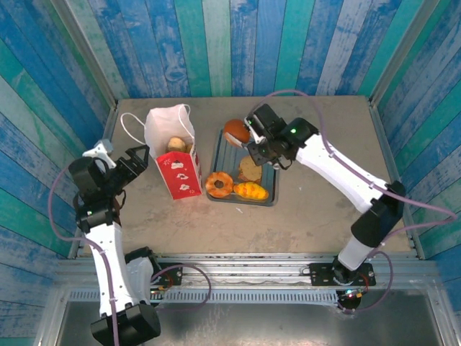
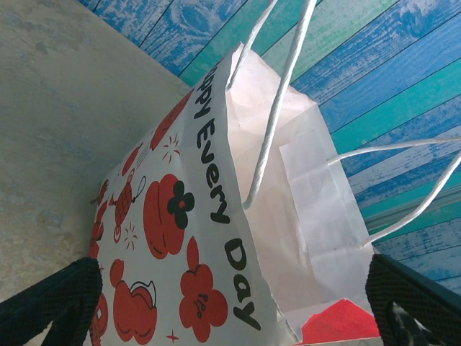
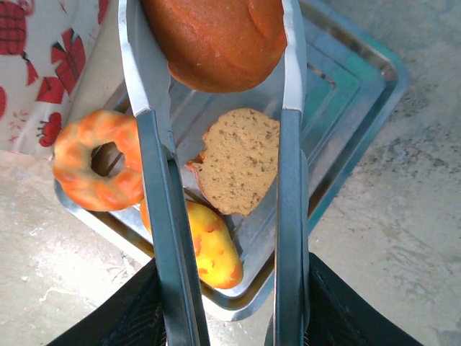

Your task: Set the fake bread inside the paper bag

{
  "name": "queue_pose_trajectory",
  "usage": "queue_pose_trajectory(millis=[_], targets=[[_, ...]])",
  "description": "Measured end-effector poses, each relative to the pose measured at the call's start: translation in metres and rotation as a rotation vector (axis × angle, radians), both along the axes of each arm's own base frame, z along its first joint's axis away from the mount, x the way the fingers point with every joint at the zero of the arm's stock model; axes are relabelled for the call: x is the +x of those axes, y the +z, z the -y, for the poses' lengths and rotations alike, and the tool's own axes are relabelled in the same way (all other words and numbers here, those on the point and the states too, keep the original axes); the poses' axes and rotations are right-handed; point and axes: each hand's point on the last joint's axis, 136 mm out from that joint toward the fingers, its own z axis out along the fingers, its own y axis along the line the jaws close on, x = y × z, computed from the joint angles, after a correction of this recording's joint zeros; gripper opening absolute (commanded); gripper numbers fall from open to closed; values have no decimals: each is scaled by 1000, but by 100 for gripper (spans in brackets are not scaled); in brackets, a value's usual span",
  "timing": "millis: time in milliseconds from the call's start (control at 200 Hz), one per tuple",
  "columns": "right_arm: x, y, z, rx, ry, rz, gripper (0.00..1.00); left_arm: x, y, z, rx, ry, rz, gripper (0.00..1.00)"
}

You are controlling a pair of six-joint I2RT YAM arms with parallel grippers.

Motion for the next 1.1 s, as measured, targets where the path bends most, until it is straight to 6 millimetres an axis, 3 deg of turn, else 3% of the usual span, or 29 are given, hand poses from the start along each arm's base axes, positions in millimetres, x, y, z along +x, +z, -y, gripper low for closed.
queue_pose_trajectory(millis=[291, 511, 721, 887, 1097], targets=[[-33, 75, 6, 156, 24, 151, 46, 15, -1, -2, -20, -27, -20, 86], [-58, 120, -9, 282, 92, 254, 46, 26, -5, -1, -46, -60, -23, 74], [-77, 142, -40, 353, 186, 291, 46, 32, -4, 2, -60, -92, -6, 67], [-87, 156, -80, 397, 275, 309, 46, 32, -7, 5, -73, -109, -1, 59], [-91, 150, -131, 404, 351, 297, 46, 32, -15, 11, -87, -131, -15, 46]])
